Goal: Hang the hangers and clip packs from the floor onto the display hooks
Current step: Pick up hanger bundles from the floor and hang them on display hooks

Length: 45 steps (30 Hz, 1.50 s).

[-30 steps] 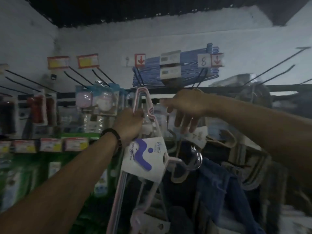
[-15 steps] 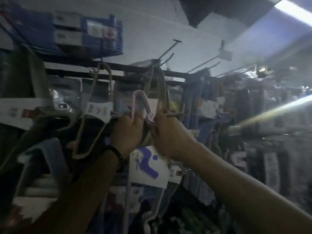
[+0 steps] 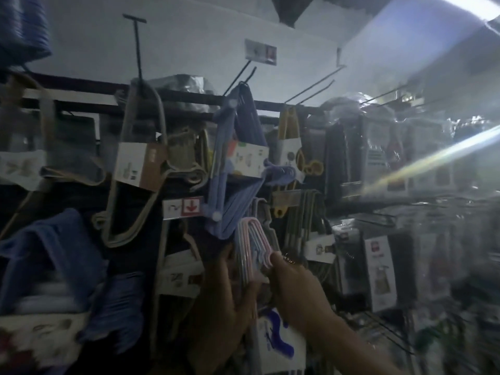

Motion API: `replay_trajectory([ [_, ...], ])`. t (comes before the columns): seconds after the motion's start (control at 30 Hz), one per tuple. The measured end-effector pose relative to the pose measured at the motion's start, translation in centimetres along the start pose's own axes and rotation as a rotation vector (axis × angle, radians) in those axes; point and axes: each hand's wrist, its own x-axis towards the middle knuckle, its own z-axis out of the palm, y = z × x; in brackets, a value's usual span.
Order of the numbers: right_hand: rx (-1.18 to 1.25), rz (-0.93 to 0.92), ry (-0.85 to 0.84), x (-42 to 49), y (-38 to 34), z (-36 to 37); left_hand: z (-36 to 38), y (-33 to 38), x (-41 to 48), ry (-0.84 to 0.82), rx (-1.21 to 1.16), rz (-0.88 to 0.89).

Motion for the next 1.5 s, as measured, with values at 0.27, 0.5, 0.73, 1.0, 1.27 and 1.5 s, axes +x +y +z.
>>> replay_trajectory([
  [0.27, -0.096, 0.043, -0.07, 5.4, 8.1, 2.4, 5.6, -3.2, 3.1, -0.295, 0.418, 0.232],
  [0.5, -0.14, 0.026, 0.087, 8.3, 8.7, 0.1, 6.0, -4.1, 5.8, -0.347, 0.406, 0.314],
  [0.73, -0.242, -0.024, 0.165, 8.3, 9.8, 0.9, 7.2, -4.0, 5.7, -0.283, 0.417, 0.396],
  [1.0, -0.171, -0.068, 0.227, 7.9, 12.4, 3.6, 9.1, -5.4, 5.9, -0.284, 0.525, 0.403],
  [1.27, -0.163, -0.076, 0.186, 11.4, 12.7, 4.9, 10.2, -7.3, 8.3, -0.228, 0.684, 0.39],
  [1.5, -0.28, -0.057, 0.086, 14.5, 11.2, 5.7, 10.5, -8.6, 10.4, -0.191, 0.762, 0.369],
])
